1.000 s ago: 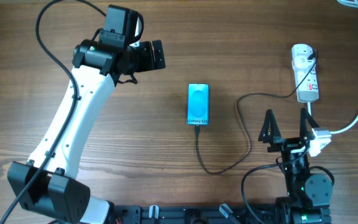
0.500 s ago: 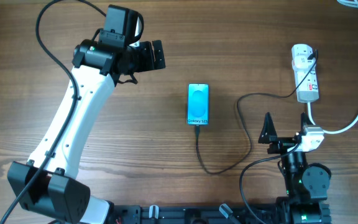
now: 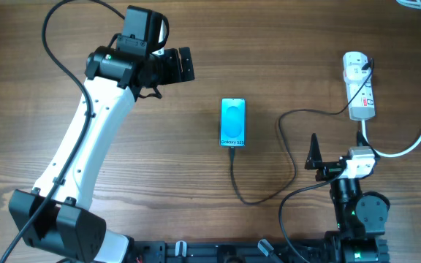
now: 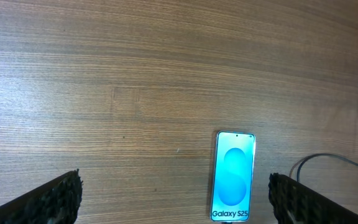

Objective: Plug charger to phone and switch on socket

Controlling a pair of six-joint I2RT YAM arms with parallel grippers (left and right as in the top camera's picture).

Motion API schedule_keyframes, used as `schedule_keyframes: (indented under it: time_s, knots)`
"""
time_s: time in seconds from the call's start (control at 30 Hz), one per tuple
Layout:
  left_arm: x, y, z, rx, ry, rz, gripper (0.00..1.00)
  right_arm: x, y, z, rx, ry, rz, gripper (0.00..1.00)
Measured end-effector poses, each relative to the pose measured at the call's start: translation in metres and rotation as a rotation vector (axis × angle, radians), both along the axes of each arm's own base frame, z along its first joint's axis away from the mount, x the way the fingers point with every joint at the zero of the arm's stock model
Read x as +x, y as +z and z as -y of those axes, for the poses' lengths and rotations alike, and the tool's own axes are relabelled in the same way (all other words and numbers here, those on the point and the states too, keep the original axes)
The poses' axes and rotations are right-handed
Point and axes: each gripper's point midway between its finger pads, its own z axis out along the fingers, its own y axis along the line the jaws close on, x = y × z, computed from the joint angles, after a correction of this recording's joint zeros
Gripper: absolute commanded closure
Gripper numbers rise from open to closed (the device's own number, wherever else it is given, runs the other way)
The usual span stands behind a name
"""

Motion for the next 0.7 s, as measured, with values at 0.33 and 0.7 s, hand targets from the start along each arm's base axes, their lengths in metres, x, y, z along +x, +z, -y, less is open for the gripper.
schedule_keyframes:
  time_s: [0.33, 0.7]
  knots:
    - [0.0, 0.0, -0.0001, 0.0, 0.0, 0.0, 0.0, 0.0, -0.0005, 0.0, -0.01, 0.0, -0.002, 0.0]
    - [0.0, 0.0, 0.0, 0.0, 0.0, 0.0, 0.0, 0.0, -0.0005, -0.0001, -0.01, 0.001, -0.002, 0.0]
